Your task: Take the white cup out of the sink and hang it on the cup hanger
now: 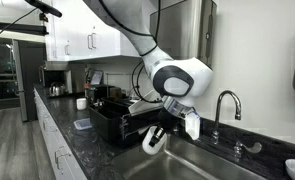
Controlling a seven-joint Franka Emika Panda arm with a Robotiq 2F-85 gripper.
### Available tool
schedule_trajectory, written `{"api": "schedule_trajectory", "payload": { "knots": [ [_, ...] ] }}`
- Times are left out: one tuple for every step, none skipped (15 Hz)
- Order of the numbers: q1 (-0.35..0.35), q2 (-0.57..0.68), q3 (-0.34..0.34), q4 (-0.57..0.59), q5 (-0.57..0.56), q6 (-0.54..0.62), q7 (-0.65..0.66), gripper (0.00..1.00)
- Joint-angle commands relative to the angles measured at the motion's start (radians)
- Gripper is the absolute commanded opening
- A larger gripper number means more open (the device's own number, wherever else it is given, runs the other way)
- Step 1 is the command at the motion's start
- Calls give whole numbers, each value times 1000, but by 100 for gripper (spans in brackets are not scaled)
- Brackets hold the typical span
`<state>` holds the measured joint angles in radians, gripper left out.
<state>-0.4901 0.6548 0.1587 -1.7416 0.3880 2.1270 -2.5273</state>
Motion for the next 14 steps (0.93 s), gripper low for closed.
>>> {"api": "schedule_trajectory", "payload": {
  "knots": [
    [42,-64,-37,-62,30,25,-40,2],
    [47,-74,-38,-70,29,27,-50,2],
    [53,-83,-41,-78,27,29,-59,2],
    [58,-99,-42,-91,27,34,-70,2],
    [63,-113,-44,-103,26,39,-80,2],
    [68,-128,-45,-113,28,37,-87,2],
    [71,-147,-45,-128,33,36,-94,2],
    [72,-169,-44,-143,41,35,-103,2],
    [73,-186,-43,-157,51,37,-114,2],
    [73,-209,-41,-175,68,43,-128,2],
    [-36,-221,97,-180,4,58,-72,2],
    [-54,-239,123,-192,2,64,-74,2],
    [-94,-254,177,-202,-3,72,-71,2],
    [-134,-268,230,-211,-5,80,-71,2]
  ]
}}
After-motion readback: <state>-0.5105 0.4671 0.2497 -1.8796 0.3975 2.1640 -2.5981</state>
